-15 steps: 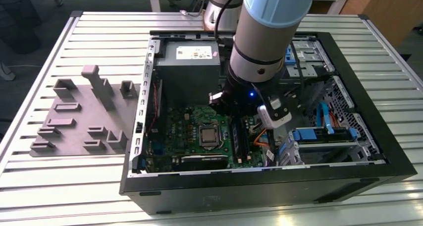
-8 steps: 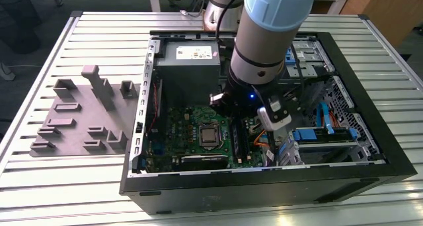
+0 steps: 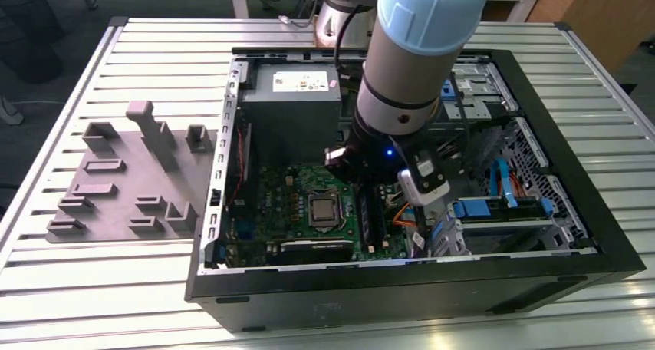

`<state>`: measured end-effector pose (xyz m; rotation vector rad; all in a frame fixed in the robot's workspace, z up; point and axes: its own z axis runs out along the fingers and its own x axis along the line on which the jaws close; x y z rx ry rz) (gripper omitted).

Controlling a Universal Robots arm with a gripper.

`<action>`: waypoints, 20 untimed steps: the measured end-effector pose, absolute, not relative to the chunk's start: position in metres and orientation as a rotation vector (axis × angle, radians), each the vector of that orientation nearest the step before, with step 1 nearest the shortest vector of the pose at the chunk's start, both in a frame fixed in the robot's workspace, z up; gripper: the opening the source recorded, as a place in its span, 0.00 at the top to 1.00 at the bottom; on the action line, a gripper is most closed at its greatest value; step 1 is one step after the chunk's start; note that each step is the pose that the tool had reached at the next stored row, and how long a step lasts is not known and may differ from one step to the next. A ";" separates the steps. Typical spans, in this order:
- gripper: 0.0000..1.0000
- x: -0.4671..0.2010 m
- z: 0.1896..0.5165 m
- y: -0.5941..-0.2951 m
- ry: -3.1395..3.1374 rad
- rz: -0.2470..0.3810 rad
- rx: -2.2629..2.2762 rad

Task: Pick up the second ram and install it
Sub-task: 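Insert the second ram into the second slot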

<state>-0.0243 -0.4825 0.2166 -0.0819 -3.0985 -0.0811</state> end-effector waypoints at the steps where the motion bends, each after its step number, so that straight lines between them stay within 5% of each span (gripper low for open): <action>1: 0.86 -0.024 0.216 -0.483 -3.098 -0.081 -0.082; 20: 0.86 -0.024 0.215 -0.484 -3.098 -0.081 -0.082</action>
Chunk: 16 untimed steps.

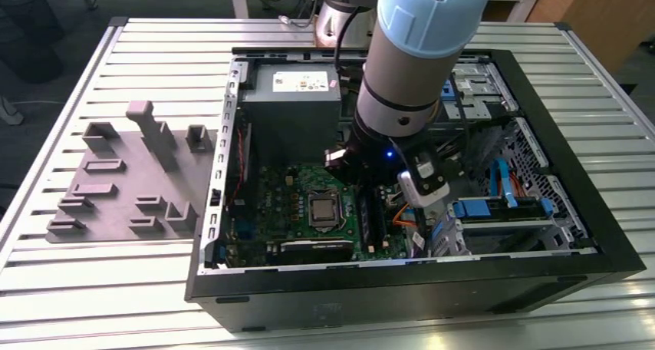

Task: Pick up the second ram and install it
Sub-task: 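Insert the second ram into the second slot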

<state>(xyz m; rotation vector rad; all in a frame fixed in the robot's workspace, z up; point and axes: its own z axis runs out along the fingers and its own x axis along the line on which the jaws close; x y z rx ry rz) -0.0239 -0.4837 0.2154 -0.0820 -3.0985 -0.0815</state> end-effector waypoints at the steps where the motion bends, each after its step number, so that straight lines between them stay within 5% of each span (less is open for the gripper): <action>1: 0.86 -0.024 0.215 -0.484 -3.098 -0.081 -0.082; 16: 0.86 -0.022 0.211 -0.484 -3.098 -0.083 -0.082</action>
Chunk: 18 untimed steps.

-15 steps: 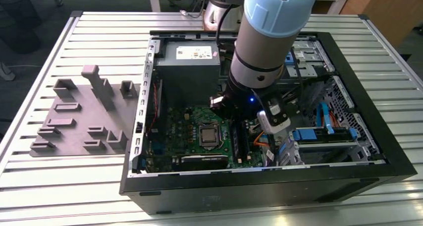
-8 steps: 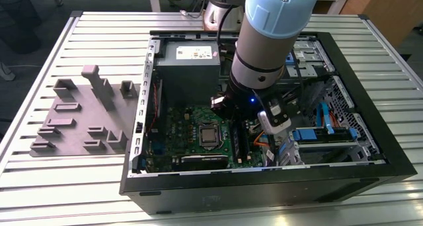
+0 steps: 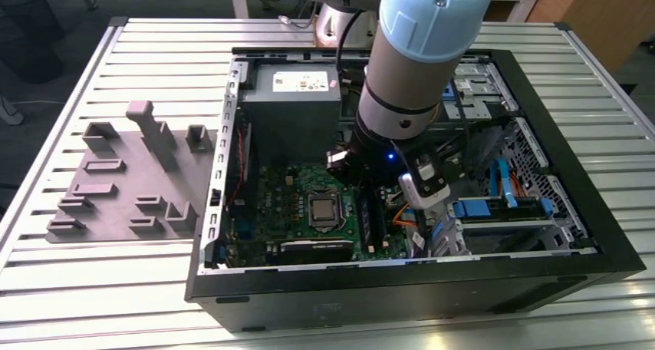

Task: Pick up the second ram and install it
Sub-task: 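Insert the second ram into the second slot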

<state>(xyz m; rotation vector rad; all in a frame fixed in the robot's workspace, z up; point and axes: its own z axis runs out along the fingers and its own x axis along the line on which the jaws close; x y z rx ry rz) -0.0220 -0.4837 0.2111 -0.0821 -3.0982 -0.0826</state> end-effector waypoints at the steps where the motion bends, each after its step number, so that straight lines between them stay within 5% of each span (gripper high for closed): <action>1: 0.86 -0.022 0.211 -0.484 -3.098 -0.083 -0.082; 18: 0.86 -0.020 0.213 -0.484 -3.098 -0.084 -0.082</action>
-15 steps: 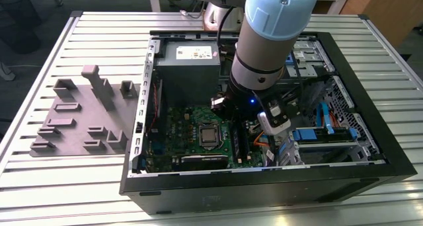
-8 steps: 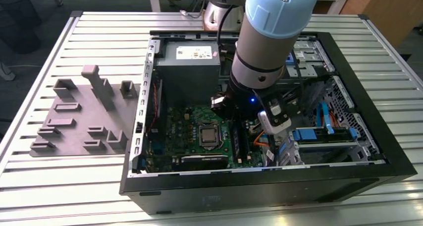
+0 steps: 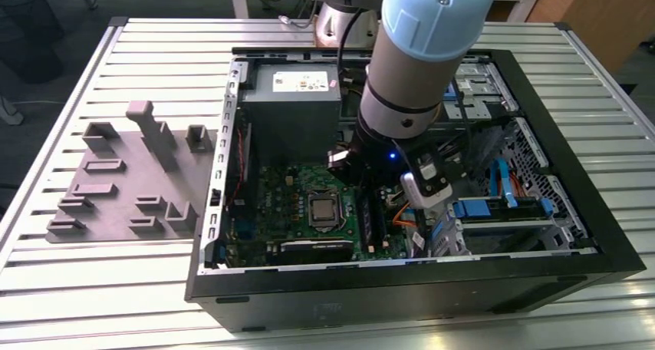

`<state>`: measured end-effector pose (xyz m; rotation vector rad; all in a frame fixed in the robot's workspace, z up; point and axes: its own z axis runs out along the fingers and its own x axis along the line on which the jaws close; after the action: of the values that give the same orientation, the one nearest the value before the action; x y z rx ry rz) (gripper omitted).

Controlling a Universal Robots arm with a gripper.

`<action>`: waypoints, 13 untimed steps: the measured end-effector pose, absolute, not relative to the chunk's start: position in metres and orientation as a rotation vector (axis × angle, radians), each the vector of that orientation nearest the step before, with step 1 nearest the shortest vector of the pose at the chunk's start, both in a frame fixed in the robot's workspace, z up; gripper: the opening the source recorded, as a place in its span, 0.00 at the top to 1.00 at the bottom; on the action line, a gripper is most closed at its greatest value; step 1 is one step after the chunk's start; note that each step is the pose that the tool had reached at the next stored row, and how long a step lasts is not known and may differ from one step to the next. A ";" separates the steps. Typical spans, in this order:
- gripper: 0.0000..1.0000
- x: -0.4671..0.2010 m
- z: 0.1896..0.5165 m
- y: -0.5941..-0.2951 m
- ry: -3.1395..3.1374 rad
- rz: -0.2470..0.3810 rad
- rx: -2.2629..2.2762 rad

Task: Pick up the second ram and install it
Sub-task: 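Insert the second ram into the second slot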

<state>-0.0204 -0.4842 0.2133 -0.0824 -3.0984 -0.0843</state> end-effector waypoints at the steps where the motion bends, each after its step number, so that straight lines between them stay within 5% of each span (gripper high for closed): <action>1: 0.86 -0.020 0.213 -0.484 -3.098 -0.085 -0.082; 13: 0.86 -0.020 0.210 -0.484 -3.098 -0.089 -0.082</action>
<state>-0.0204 -0.4843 0.2100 -0.0822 -3.0981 -0.0893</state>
